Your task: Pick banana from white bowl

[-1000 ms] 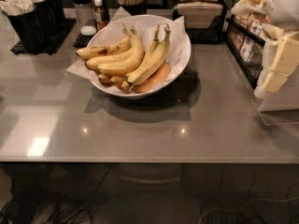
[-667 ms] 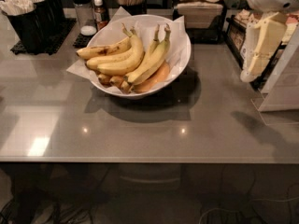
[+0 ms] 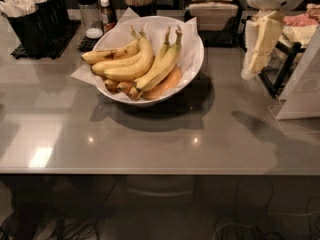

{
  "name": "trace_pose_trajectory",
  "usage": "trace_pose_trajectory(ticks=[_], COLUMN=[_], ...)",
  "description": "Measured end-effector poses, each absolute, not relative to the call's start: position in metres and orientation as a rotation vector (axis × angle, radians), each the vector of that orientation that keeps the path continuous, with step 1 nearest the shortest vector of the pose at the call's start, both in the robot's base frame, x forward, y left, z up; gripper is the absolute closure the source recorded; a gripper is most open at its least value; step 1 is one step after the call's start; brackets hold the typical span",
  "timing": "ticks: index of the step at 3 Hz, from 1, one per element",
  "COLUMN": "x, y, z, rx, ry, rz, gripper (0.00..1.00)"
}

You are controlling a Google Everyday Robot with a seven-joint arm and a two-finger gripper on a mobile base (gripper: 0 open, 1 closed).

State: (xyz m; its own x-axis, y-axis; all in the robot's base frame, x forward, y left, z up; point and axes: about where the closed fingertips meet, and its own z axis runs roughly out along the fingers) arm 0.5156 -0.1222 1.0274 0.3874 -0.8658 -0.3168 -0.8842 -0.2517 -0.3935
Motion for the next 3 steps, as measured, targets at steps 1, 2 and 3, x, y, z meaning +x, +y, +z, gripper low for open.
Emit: trace_pose_trajectory(ticks=[1, 2, 3], x=[0.552, 0.581, 0.589], y=[-0.093, -0.070, -0.066], z=[1.010, 0.985, 0.984], rx=[-2.255, -2.303, -2.286], ry=[1.324, 1.235, 1.230], rz=[0.118, 0.186, 0.175], gripper=[0.00, 0.00, 0.00])
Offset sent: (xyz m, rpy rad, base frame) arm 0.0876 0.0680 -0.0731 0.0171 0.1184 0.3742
